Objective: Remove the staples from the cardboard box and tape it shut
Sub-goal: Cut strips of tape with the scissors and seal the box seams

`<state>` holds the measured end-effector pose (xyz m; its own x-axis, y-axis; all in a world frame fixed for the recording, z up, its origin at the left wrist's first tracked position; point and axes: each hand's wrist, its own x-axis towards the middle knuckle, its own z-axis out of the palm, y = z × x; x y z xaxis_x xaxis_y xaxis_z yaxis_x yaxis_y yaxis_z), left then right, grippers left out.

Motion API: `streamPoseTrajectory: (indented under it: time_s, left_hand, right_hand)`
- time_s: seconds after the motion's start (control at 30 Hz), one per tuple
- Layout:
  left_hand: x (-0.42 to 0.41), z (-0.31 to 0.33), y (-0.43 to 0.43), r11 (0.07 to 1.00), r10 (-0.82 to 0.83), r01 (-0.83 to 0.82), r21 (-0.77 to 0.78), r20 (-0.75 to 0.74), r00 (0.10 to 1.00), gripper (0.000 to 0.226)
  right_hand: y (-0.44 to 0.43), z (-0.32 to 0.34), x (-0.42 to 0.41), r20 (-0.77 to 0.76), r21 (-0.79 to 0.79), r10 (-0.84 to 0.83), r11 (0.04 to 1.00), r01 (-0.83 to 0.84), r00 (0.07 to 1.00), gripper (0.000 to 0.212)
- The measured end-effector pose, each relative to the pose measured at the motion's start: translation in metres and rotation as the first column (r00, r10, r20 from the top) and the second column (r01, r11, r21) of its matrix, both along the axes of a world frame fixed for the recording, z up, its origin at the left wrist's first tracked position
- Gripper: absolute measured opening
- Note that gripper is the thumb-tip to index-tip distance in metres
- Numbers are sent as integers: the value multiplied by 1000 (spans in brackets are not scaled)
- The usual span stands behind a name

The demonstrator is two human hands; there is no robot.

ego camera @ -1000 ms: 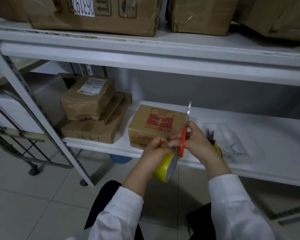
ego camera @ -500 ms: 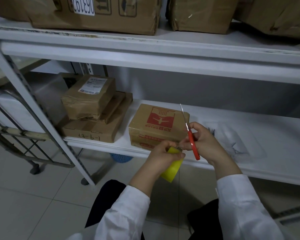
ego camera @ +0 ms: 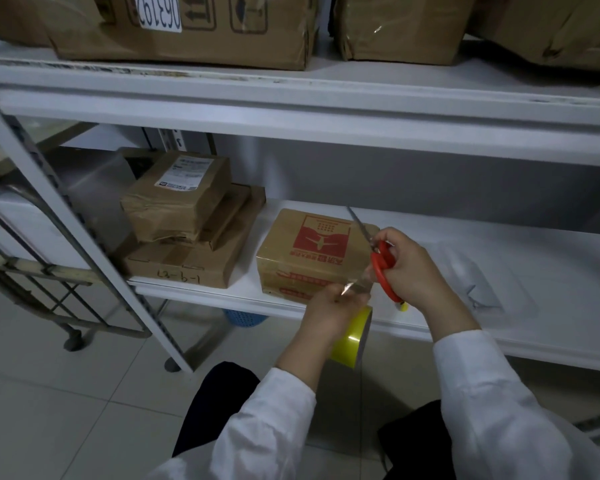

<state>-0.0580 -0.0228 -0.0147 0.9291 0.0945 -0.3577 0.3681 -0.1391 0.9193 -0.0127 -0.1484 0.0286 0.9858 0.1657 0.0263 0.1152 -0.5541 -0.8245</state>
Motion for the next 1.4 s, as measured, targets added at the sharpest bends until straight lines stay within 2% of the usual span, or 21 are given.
streamPoseTrajectory:
  time_s: [0.13,0.27,0.43,0.5,0.7,0.87,1.1,1.23,1.33,1.4]
  left_hand:
    - [8,-6,-4,987,161,-161,-6,-17,987,16]
    - [15,-10,-5,986,168,-168,18,-17,986,21]
    - [17,-15,-9,988,155,-154,20,-31,987,21]
    - [17,-17,-10,988,155,-154,26,-44,987,20]
    - [15,-21,-12,985,175,-174,14,-42,984,17]
    - [15,-25,-14,988,151,-149,42,-47,987,20]
    - [16,-26,-16,987,161,-160,26,-37,986,22]
    - [13,-28,-16,992,127,-125,33,-53,991,19]
    - [3,-35,-12,996,82,-83,-21,-52,995,11]
    - [2,-37,-11,996,90,-90,-10,-45,995,15]
  right_hand:
    - [7,-4,10,37,-64,29,998,-27,999,34]
    - [8,-12,16,37,-113,38,993,-33,999,35]
    - [8,-17,17,63,-140,19,990,-10,998,25]
    - [8,-19,18,77,-137,-17,990,28,997,31]
    - [11,-34,22,81,-15,-171,985,173,982,39]
    - [16,-53,25,81,76,-234,971,228,969,47]
    - [2,-58,21,-26,221,-145,964,147,989,41]
    - [-3,-56,22,-47,202,-104,973,111,994,44]
    - [-2,-56,23,-33,211,-108,971,112,994,43]
    - [-1,-56,23,-27,197,-120,973,123,992,43]
